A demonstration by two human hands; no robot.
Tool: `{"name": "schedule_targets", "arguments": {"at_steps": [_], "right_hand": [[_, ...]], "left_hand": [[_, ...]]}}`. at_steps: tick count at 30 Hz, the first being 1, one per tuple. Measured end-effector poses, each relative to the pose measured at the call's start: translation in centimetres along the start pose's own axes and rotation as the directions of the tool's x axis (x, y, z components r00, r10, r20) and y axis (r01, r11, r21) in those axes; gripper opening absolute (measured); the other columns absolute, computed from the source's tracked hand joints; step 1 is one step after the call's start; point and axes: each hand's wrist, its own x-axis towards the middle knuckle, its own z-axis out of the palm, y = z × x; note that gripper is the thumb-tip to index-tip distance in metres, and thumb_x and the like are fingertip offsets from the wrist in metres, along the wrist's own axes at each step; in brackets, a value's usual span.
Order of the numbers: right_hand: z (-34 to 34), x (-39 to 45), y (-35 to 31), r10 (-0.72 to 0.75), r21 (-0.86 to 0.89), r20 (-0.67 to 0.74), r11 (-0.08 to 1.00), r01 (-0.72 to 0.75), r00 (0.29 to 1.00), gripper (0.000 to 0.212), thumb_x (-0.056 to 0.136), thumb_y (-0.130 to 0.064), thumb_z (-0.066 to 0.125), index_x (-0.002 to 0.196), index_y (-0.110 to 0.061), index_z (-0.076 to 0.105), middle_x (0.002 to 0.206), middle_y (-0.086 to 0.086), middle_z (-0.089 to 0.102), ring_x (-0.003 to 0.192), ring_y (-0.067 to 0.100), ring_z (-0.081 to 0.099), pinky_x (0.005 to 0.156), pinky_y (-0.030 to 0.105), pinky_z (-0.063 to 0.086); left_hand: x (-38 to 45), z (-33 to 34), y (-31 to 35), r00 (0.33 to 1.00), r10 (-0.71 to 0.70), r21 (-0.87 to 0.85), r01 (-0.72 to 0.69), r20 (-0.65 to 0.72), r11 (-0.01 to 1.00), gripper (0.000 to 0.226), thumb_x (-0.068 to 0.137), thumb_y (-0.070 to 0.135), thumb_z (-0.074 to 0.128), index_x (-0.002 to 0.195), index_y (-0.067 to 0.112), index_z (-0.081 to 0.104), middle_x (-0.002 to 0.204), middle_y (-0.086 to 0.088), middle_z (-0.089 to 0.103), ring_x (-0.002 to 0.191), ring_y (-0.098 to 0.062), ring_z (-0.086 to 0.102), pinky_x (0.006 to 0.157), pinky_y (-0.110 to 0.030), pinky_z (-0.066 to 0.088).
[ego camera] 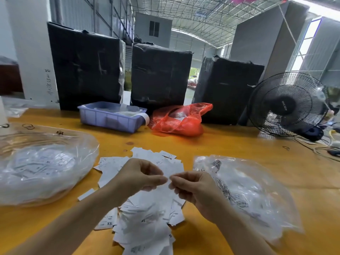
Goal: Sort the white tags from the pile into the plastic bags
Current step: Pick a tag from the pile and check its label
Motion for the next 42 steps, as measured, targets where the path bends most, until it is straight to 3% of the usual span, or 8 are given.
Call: {"name": "schedule_targets", "arguments": {"at_steps": [8, 16, 25, 29, 33, 35, 39, 42], "right_hand": [[0.3, 0.0, 0.1, -0.033, -0.069, -0.053, 0.997, 0.029, 0.998, 0.008, 0.083, -0.010, 0.067, 0.080, -0.004, 0.069, 0.062, 0.003, 0.063, 0.056, 0.008, 0.057, 0.057, 0.017, 0.048], [0.7, 0.1, 0.0, 0.041, 0.008, -0.009, 0.999, -0.041, 0.999, 0.029, 0.078, -0.032, 0.065, 0.087, -0.005, 0.068, 0.075, 0.005, 0.071, 0.065, 0.014, 0.065, 0.059, 0.022, 0.051], [-5.0, -1.0, -4.0, -0.380, -0.380, -0.384, 0.896, 0.231, 0.841, 0.011, 0.085, -0.005, 0.064, 0.075, -0.005, 0.068, 0.055, 0.001, 0.064, 0.042, 0.004, 0.049, 0.041, 0.016, 0.040], [-12.5, -2.4, -3.9, -0.169, -0.598, -0.515, 0.773, -0.211, 0.840, 0.014, 0.082, -0.004, 0.069, 0.069, -0.001, 0.069, 0.053, 0.010, 0.063, 0.041, 0.012, 0.046, 0.044, 0.025, 0.040], [-13.7, -1.1, -1.0, -0.028, -0.776, -0.563, 0.362, -0.516, 0.826, 0.027, 0.081, -0.011, 0.070, 0.095, 0.012, 0.068, 0.098, 0.029, 0.067, 0.078, 0.033, 0.068, 0.070, 0.038, 0.055], [-13.1, -0.8, -0.7, -0.100, -0.806, -0.582, 0.201, -0.557, 0.807, 0.038, 0.085, -0.021, 0.067, 0.111, 0.007, 0.062, 0.114, 0.023, 0.064, 0.103, 0.032, 0.063, 0.086, 0.042, 0.051], [-10.7, -0.8, -2.1, -0.552, -0.813, -0.524, 0.098, -0.573, 0.648, 0.018, 0.087, -0.010, 0.060, 0.101, 0.000, 0.065, 0.095, 0.018, 0.066, 0.097, 0.038, 0.056, 0.066, 0.037, 0.046], [-6.4, -0.4, -2.4, -0.829, -0.960, -0.266, 0.182, -0.212, 0.493, 0.015, 0.074, 0.010, 0.067, 0.088, 0.006, 0.069, 0.077, 0.023, 0.067, 0.073, 0.039, 0.062, 0.064, 0.044, 0.053]], "left_hand": [[0.0, -0.3, -0.3, 0.988, -0.077, 0.013, 0.076, 0.136, 0.997, 0.033, 0.052, 0.023, 0.083, 0.078, 0.007, 0.071, 0.063, -0.005, 0.068, 0.056, -0.012, 0.065, 0.054, -0.019, 0.051], [0.3, 0.1, -0.8, 0.998, -0.038, -0.096, 0.042, 0.042, 0.995, 0.011, 0.070, 0.000, 0.077, 0.077, 0.004, 0.069, 0.063, -0.008, 0.067, 0.059, -0.015, 0.068, 0.055, -0.019, 0.052], [0.4, -0.1, -0.9, 0.997, -0.054, -0.095, 0.058, 0.050, 0.994, 0.019, 0.069, -0.009, 0.075, 0.084, 0.001, 0.069, 0.069, -0.010, 0.072, 0.064, -0.017, 0.071, 0.058, -0.018, 0.054], [0.7, -0.5, -1.0, 0.999, -0.049, -0.083, 0.050, 0.018, 0.995, 0.025, 0.067, -0.009, 0.077, 0.086, 0.006, 0.071, 0.077, -0.007, 0.074, 0.074, -0.014, 0.071, 0.065, -0.018, 0.054], [0.8, -0.9, -0.9, 0.998, -0.057, -0.002, 0.057, 0.013, 0.998, 0.012, 0.071, -0.001, 0.077, 0.078, 0.008, 0.075, 0.071, -0.002, 0.074, 0.063, -0.003, 0.068, 0.057, -0.010, 0.048], [1.0, -1.2, -0.8, 0.998, -0.067, -0.045, 0.066, -0.010, 0.997, 0.006, 0.075, -0.001, 0.074, 0.078, 0.004, 0.074, 0.071, -0.007, 0.073, 0.059, -0.006, 0.068, 0.053, -0.012, 0.049], [1.4, -2.0, -0.8, 0.993, -0.084, -0.096, 0.076, -0.084, 0.992, 0.005, 0.084, 0.006, 0.067, 0.085, 0.001, 0.067, 0.078, -0.015, 0.074, 0.063, -0.017, 0.070, 0.063, -0.030, 0.055], [1.6, -2.5, -1.0, 0.987, -0.074, -0.110, 0.059, -0.141, 0.992, 0.005, 0.087, 0.004, 0.064, 0.087, -0.001, 0.065, 0.074, -0.017, 0.073, 0.055, -0.017, 0.067, 0.061, -0.031, 0.056]]}}
